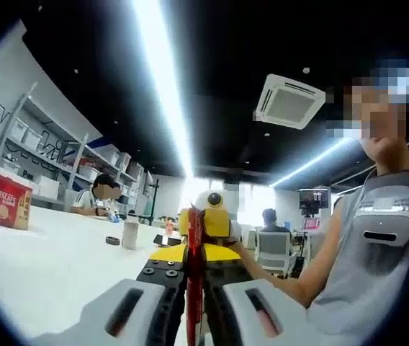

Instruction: Tear open the coffee pouch, take out the coffee, and pour the coffee from the pouch into the cup

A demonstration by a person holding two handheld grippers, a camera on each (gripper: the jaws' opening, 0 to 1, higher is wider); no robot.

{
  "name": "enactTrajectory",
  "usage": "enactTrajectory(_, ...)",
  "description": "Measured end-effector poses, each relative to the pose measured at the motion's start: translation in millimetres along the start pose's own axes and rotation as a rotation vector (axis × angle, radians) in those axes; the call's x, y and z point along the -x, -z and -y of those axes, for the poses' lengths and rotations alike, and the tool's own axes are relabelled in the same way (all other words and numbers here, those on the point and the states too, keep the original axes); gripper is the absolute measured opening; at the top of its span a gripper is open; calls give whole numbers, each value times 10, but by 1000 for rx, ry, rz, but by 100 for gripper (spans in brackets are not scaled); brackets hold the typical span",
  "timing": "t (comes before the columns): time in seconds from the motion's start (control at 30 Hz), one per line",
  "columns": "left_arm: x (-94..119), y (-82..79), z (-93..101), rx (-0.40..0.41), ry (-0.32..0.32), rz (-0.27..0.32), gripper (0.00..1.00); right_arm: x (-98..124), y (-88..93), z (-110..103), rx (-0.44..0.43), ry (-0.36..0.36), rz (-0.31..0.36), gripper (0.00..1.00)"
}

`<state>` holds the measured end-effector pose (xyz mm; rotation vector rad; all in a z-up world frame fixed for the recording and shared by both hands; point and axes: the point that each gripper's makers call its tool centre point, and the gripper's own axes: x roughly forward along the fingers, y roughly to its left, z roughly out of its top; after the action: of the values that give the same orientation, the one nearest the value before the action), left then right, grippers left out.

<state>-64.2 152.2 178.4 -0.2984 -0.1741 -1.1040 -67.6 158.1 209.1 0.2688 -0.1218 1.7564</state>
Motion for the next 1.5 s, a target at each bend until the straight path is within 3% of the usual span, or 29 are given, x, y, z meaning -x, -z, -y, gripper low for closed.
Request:
enactTrajectory(0.2, -20, 3, 78, -26, 22, -19, 13, 42, -29, -42, -23, -3, 0, 3)
enactTrajectory(0.27, 15, -80, 125, 3, 46, 21, 17, 57, -43, -66, -8, -5, -7, 2)
enactTrajectory(0.5, 77, -194, 96, 8, 24, 62, 14, 134, 66, -132, 25, -9, -63, 2)
enactTrajectory(1.2, 2, -32, 409, -15, 119, -30, 7, 215, 185, -355, 13, -56, -81, 3)
enactTrajectory(1.33, 2, -19, 430, -20, 109, -53, 4, 216, 193, -383, 15, -66, -75, 3)
enactTrajectory(1.5, 1, -5, 358, 15, 61, -75, 3, 234, 230, -312, 89, -27, -69, 8)
